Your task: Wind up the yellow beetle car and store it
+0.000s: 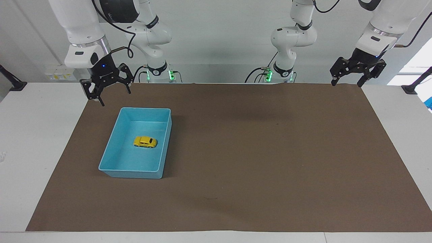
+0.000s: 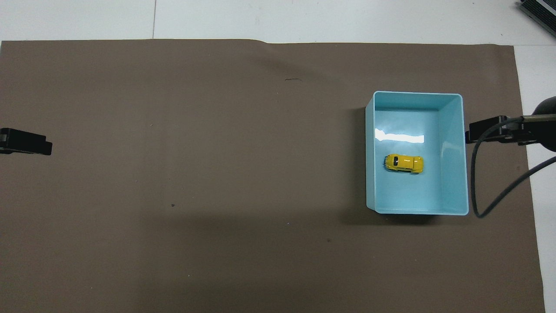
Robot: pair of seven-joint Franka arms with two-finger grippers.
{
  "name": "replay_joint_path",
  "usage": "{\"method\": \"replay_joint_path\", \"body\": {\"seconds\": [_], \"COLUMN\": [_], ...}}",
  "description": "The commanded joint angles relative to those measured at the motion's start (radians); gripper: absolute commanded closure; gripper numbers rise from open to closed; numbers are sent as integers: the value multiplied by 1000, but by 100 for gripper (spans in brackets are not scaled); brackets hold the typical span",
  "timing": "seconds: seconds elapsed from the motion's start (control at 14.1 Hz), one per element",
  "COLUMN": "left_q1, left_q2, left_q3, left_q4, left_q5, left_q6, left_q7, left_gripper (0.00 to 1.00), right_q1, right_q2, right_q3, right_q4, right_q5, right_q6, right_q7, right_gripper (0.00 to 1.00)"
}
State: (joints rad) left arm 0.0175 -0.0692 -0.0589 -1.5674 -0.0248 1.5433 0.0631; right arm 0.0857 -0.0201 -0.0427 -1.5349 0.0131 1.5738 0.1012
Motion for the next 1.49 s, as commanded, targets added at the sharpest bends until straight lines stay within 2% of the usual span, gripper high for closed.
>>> {"method": "replay_joint_path", "body": {"seconds": [0.0,1.42], "left_q1": [9,7], "left_q2": [-17,-17], "left_q3": [-1,-1], "left_q4": [-6,-6], "left_q5": [-11,-11], "left_q6": [-12,-12], "left_q7": [11,11], "left_gripper": [0,0], "right_q1": [-6,-9], "right_q2": [3,-6], "right_q3": [0,-22], "right_q4": [15,15], "right_q5": [8,13], "right_q6": [-14,-18], "right_q7": [29,35], "right_gripper": [0,0]}}
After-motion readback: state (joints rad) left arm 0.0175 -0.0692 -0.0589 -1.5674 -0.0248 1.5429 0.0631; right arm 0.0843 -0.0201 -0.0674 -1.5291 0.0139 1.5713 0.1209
